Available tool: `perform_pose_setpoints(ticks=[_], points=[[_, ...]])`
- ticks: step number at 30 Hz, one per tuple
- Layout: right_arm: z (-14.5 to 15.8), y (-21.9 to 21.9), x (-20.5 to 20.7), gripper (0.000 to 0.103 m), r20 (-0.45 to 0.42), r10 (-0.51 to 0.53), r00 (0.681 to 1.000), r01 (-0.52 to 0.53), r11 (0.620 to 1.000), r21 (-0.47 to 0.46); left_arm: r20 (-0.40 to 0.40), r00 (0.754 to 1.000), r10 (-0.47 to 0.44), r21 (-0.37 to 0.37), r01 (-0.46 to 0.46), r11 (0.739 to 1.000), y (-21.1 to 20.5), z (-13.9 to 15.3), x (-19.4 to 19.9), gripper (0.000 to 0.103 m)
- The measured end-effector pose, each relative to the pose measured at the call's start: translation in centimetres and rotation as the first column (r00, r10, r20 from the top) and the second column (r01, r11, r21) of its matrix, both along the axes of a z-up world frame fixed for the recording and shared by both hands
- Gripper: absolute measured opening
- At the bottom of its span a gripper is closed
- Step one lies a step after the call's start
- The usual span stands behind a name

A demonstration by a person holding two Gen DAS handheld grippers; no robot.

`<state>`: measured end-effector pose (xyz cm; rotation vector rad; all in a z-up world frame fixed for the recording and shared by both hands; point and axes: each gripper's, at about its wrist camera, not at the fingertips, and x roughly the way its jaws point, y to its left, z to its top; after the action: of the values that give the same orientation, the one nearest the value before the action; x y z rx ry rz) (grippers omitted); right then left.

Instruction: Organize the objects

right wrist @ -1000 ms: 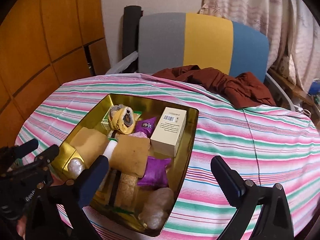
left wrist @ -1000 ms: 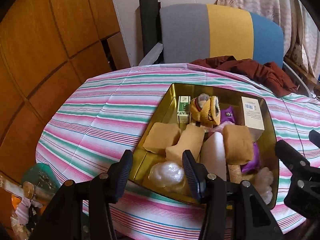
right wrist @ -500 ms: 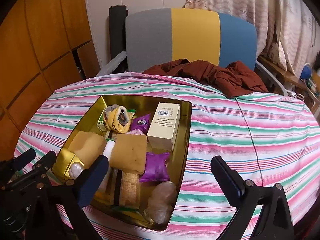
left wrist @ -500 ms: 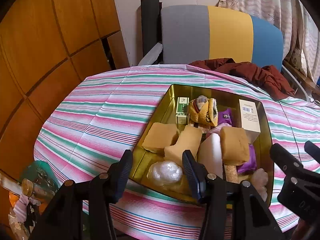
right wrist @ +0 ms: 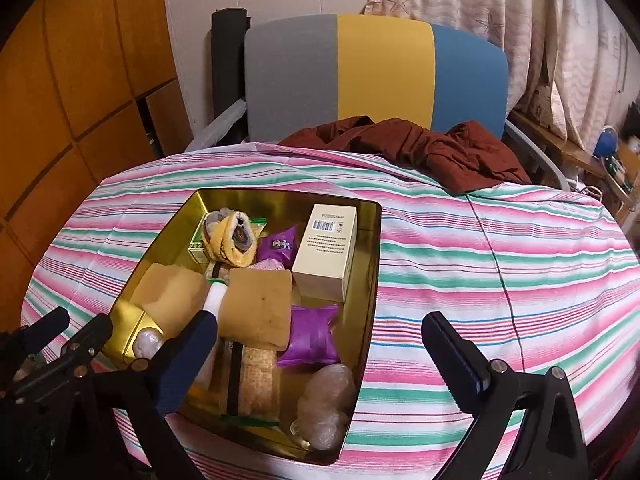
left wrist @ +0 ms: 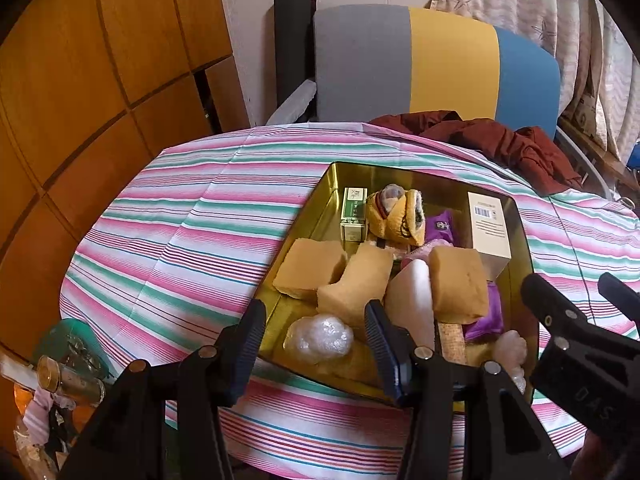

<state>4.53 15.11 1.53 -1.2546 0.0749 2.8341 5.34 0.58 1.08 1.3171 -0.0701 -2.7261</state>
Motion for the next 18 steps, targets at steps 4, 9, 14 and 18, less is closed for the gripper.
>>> perform_pose_setpoints(ticks=[4,9,14,18], points=[[0.04,-0.36,-0.04,0.103,-0.007,0.011,1.0,-0.011,1.0,0.01,-0.006,1.0,0.003,-0.006,-0.003,1.0,-0.06,0.12,0.04,0.052],[-0.09,-0.27,-0.07,0.103,-0.005,0.009,1.0,-0.009,1.0,0.014,0.003,1.0,0.005,0.002,-0.005,1.0,-0.29,0.0,-0.1,0.052],[-0.32,-0.31,-0.27,0.103,0.004,0.009,1.0,-0.009,1.0,0.016,0.013,1.0,0.006,0.016,-0.007,1.0,-0.48,0.0,-0.24,0.052],[-0.5,-0.4,-0.34,0.103,0.002,0.01,1.0,-0.01,1.0,0.03,0.005,1.0,0.011,0.016,-0.012,1.0,-0.68,0.33,-0.25,0.052]])
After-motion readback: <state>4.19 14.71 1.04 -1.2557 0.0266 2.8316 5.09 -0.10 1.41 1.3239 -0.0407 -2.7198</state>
